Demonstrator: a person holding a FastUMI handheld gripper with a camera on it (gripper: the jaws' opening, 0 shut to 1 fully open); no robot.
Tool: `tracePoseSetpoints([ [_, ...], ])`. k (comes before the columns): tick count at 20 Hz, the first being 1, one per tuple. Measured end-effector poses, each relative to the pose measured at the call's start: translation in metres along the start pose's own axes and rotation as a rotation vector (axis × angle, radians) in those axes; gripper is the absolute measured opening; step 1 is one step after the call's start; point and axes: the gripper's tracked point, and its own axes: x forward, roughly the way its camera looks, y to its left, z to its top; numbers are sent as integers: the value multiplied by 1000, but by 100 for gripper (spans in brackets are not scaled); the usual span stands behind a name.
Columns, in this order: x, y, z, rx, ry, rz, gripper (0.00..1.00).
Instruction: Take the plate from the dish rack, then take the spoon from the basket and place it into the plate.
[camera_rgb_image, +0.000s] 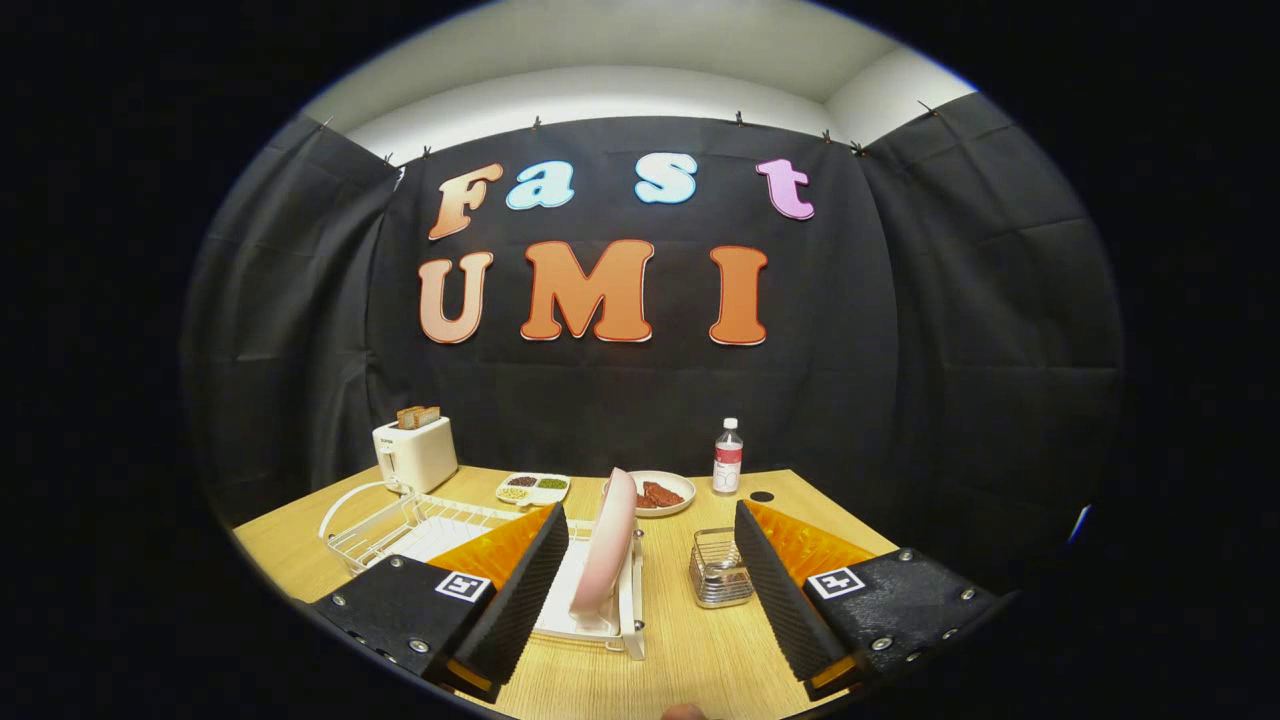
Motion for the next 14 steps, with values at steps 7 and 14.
tracePoseSetpoints([
  [7, 4, 1, -6, 3, 27, -5, 99],
  [14, 24, 19, -5, -44, 67, -6, 99],
])
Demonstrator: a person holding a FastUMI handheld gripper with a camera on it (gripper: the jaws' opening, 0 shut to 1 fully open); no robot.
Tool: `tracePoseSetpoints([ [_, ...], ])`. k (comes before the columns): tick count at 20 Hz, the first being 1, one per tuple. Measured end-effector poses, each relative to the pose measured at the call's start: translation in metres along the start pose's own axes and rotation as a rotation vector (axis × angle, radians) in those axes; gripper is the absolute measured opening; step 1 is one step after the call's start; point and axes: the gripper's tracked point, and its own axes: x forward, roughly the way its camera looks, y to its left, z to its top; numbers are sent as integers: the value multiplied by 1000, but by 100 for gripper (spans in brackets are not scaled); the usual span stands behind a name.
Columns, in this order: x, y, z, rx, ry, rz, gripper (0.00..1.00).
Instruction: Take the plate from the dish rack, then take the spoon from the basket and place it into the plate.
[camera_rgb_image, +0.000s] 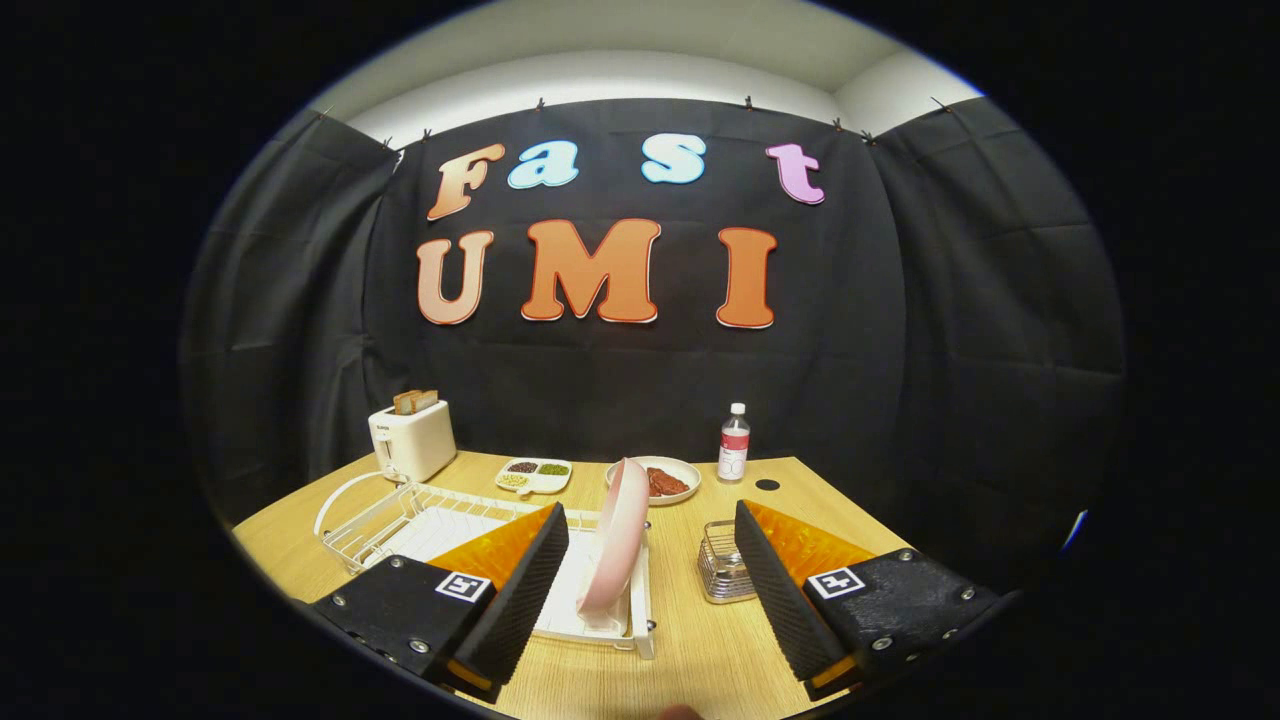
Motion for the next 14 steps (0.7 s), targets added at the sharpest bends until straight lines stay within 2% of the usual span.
tracePoseSetpoints([
  [6, 54, 5, 1, -125, 58, -69, 99],
  [14, 112, 19, -32, -116, 309, -83, 99],
])
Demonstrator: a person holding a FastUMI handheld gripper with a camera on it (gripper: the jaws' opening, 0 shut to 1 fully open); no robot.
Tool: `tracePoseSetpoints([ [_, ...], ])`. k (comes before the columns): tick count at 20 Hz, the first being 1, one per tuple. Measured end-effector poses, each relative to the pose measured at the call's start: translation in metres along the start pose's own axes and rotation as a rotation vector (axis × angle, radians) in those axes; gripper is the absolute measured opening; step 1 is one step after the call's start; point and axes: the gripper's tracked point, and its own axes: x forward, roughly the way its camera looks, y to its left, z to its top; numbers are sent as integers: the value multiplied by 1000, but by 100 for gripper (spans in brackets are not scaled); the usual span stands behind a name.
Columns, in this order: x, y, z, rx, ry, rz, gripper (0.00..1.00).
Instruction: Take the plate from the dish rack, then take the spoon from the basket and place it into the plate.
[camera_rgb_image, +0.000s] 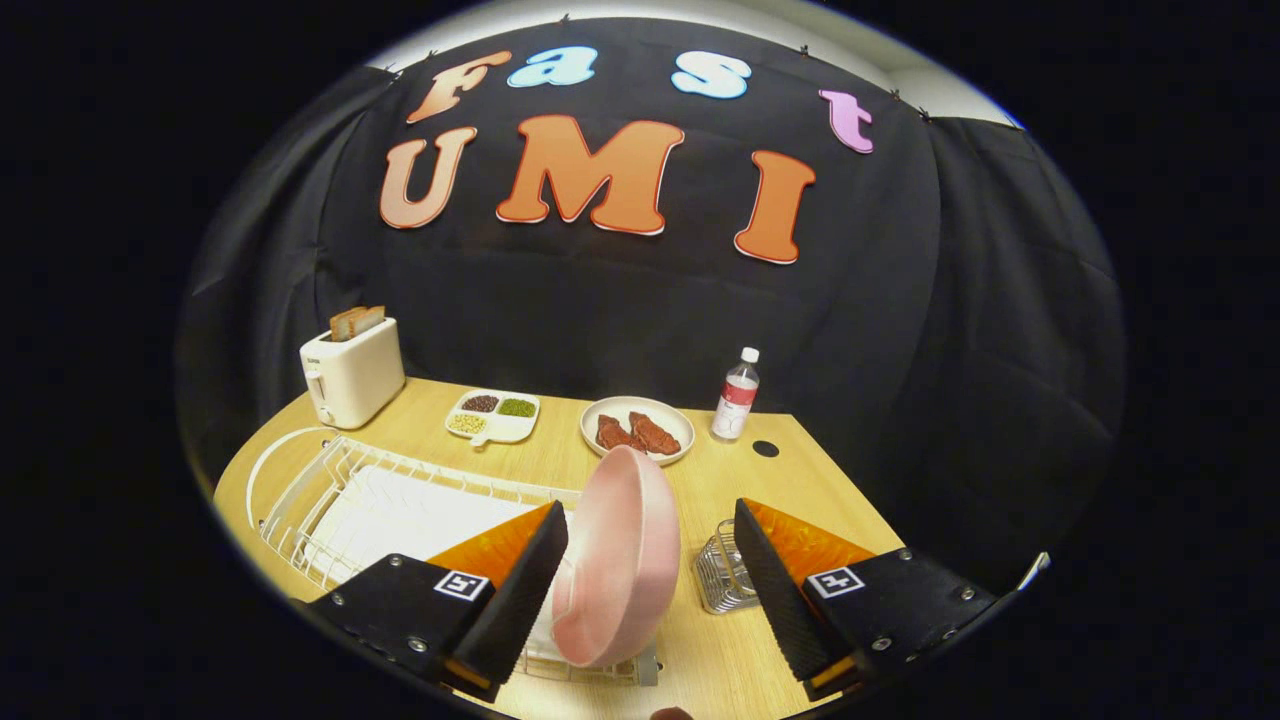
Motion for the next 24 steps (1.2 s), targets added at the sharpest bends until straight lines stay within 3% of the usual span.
tracePoseSetpoints([
  [4, 19, 11, -18, 35, 158, 28, 98],
  [6, 26, 16, -31, 65, 226, 36, 90],
  [10, 33, 4, -48, 63, 280, -41, 56],
  [11, 32, 2, -49, 73, 286, -56, 37],
  [13, 32, 1, -48, 79, 295, -73, 28],
  [24, 21, -5, -10, 12, 202, -172, 24],
])
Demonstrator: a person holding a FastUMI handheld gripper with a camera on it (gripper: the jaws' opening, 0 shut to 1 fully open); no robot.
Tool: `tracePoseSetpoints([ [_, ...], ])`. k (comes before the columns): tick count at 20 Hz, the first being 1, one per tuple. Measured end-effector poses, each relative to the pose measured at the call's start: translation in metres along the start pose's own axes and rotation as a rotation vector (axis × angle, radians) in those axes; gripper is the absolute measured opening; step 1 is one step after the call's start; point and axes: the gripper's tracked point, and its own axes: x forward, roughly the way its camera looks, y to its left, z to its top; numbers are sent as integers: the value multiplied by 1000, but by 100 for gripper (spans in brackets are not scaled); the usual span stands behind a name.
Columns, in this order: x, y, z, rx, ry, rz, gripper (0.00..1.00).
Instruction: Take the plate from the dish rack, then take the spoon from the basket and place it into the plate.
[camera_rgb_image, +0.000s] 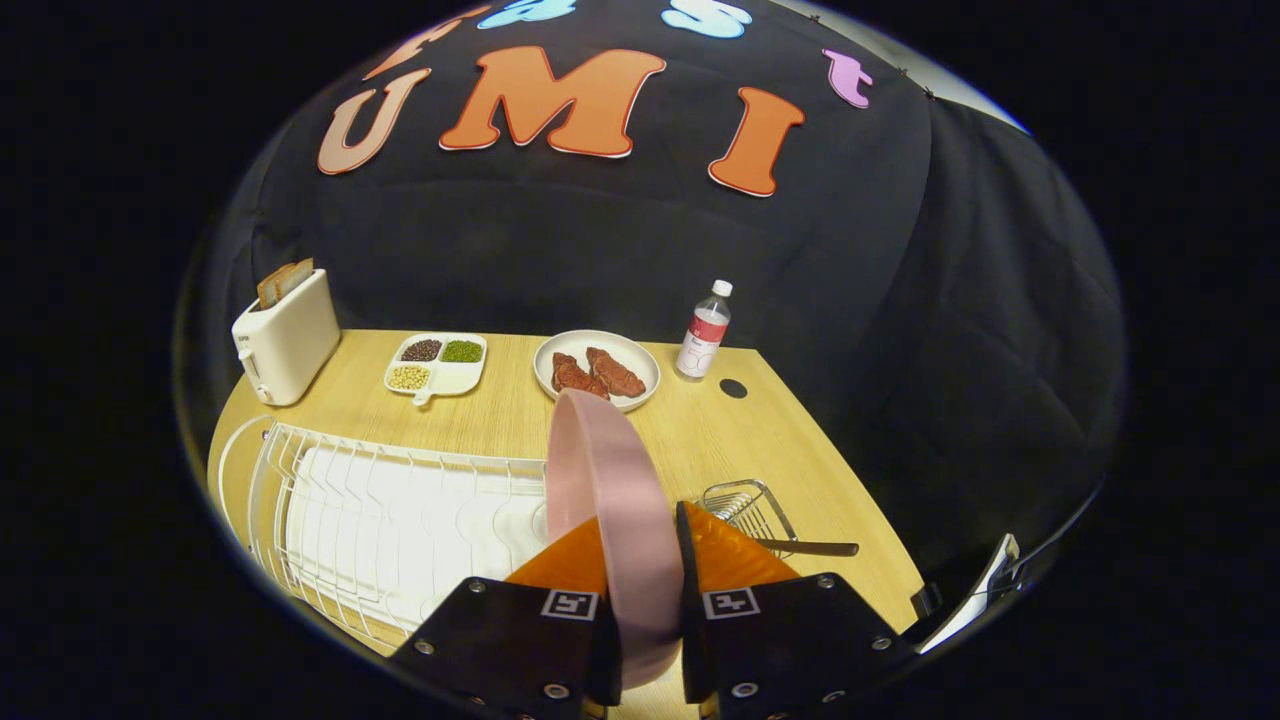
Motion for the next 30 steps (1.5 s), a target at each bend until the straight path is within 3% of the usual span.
tracePoseSetpoints([
  [6, -32, -4, 12, 65, -49, 55, 24],
  [14, -116, 11, -13, 127, -89, 258, 23],
  [23, -179, 18, -108, 210, -41, 437, 24],
  [30, -186, 40, -193, 437, 78, 585, 23],
])
